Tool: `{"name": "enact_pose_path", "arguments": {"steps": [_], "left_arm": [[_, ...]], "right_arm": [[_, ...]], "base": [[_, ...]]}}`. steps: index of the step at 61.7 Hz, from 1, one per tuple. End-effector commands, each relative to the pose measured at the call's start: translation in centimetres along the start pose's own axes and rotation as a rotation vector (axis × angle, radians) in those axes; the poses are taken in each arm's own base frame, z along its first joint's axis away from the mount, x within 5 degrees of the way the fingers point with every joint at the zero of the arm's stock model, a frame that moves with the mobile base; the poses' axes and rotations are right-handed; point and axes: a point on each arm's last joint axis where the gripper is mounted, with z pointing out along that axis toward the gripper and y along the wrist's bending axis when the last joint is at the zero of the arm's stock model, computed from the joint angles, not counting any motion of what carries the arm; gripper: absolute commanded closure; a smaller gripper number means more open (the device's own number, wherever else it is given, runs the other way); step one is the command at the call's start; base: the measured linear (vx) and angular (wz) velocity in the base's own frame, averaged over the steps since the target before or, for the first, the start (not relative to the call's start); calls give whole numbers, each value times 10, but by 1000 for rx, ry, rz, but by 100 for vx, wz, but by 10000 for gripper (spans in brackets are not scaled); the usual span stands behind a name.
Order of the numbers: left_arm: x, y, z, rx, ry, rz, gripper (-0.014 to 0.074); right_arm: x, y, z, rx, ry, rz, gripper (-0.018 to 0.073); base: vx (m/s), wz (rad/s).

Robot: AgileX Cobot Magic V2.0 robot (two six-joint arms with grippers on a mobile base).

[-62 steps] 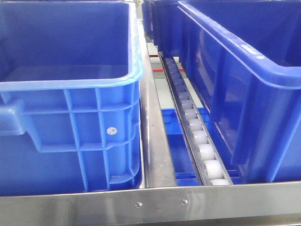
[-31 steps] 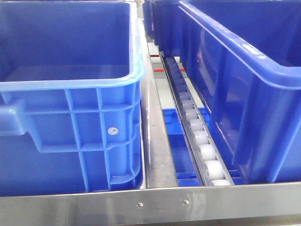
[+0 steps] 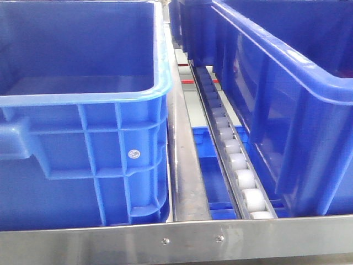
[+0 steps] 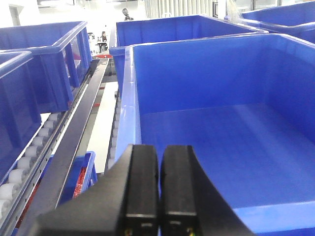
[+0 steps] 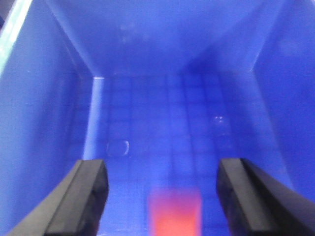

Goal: Pick red cube and place on left shelf

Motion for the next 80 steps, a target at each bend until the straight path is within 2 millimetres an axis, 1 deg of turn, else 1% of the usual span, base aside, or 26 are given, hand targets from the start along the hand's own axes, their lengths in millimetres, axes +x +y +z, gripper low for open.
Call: {"name": "enact_pose_path", "arguments": {"steps": [1,9,13,16,20,21,26,29,34,43,49,53,58,63,80], "left_arm": [[0,1,1,-9,-54,-4,491],[0,1,1,-9,-54,-4,491],[0,1,1,-9,-54,-4,491],[0,1,1,-9,-54,-4,491],[0,1,1,-9,-54,-4,491],[0,1,1,-9,-54,-4,491],[0,1,1,-9,-54,-4,491],[0,1,1,-9,-54,-4,491],[0,1,1,-9,-54,-4,491],[0,1,1,-9,-54,-4,491],[0,1,1,-9,-54,-4,491],[0,1,1,-9,-54,-4,491],[0,1,1,-9,-54,-4,491],[0,1,1,-9,-54,-4,491],[0,1,1,-9,-54,-4,491]], "right_arm": [[-24,0,-12,-6,-121,-12,1],[-20,0,-12,0,-80,-12,31],[-18,0,-14,2,-66,-12,68],[-18,0,-18,3,-63,-11,125],[-17,0,-26,1,-82,-11,249],[-16,-1,-30,-1,-96,-11,323],[-12,-1,-47,-5,-140,-14,530],[-7,-1,-59,-8,-171,-19,480],[3,-2,-80,-14,-225,-22,513],[34,-4,-117,-23,-305,-22,510],[54,-6,-135,-28,-347,-22,510],[63,-7,-146,-31,-381,-22,510],[71,-8,-155,-32,-406,-22,510],[74,-8,-161,-33,-425,-22,510],[75,-8,-164,-33,-430,-21,510]], "base": [[0,0],[0,0],[0,0],[0,0],[0,0],[0,0],[0,0],[-4,-22],[0,-1],[0,0],[0,0],[0,0],[0,0],[0,0],[0,0]]}}
